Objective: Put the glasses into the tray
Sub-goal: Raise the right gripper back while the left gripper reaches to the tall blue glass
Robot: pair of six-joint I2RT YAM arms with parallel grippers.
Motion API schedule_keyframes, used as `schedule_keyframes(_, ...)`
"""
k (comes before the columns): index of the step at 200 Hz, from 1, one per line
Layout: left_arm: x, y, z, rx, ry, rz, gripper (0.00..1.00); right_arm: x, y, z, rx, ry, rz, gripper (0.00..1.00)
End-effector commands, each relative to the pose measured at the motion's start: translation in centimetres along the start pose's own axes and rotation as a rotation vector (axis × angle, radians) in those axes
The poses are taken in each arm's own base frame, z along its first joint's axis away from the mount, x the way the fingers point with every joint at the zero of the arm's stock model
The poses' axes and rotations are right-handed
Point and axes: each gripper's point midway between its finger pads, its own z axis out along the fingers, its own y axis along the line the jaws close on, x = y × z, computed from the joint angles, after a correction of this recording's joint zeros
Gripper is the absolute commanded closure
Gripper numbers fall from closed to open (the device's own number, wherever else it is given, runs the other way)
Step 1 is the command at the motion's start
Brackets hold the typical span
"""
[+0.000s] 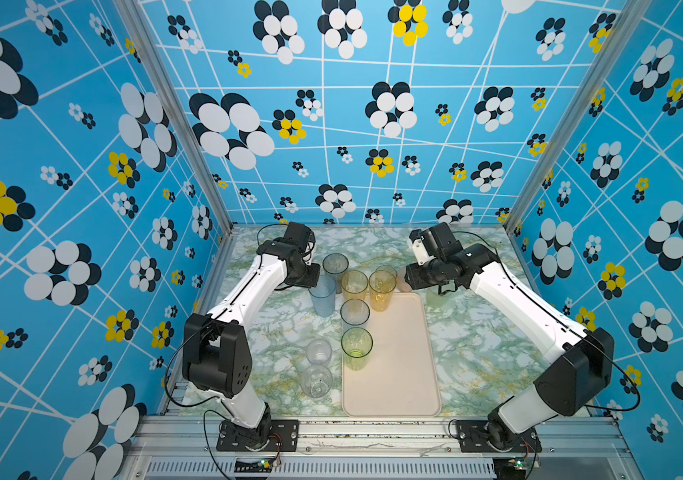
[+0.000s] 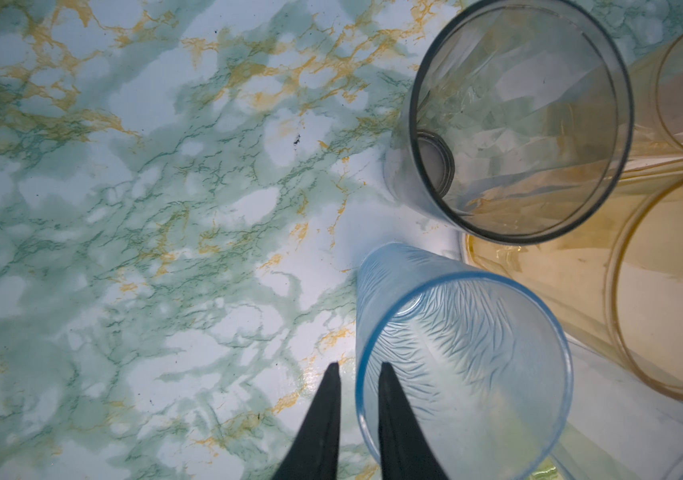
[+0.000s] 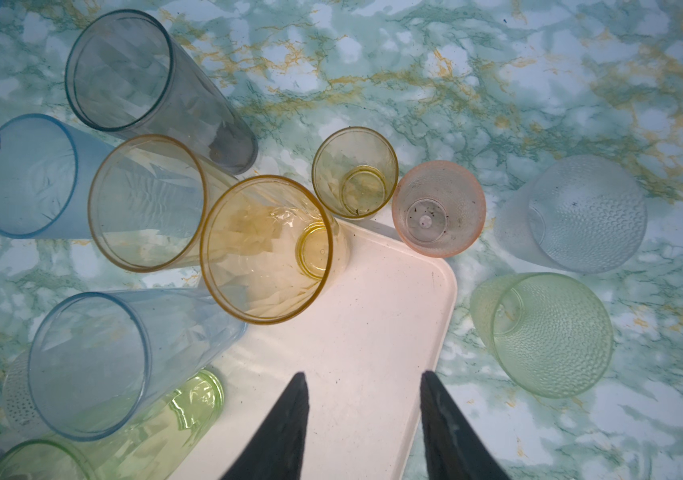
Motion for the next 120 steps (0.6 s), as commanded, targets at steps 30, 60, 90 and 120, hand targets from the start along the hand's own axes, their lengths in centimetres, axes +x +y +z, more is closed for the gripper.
schedule_keyframes(30, 0.26, -0.24, 0.86, -0.006, 0.038, 0.024, 0.81, 0.12, -0.24, -0.63, -0.004, -0.016, 0.013, 0.54)
schedule_keyframes(60, 0.28, -0.29, 1.07, -0.009, 0.041, 0.026, 0.82, 0.19, -0.31, -0.61, -0.004, -0.016, 0.017, 0.54)
schedule_keyframes(90, 0.38, -0.31, 1.36, -0.012, 0.052, 0.031, 0.83, 0.26, -0.31, -0.51, -0.004, -0.015, 0.018, 0.54)
schedule_keyframes(120, 0.49, -0.12, 1.57, -0.030, 0.067, 0.039, 0.85, 0.35, -0.34, -0.54, -0.004, -0.015, 0.018, 0.54)
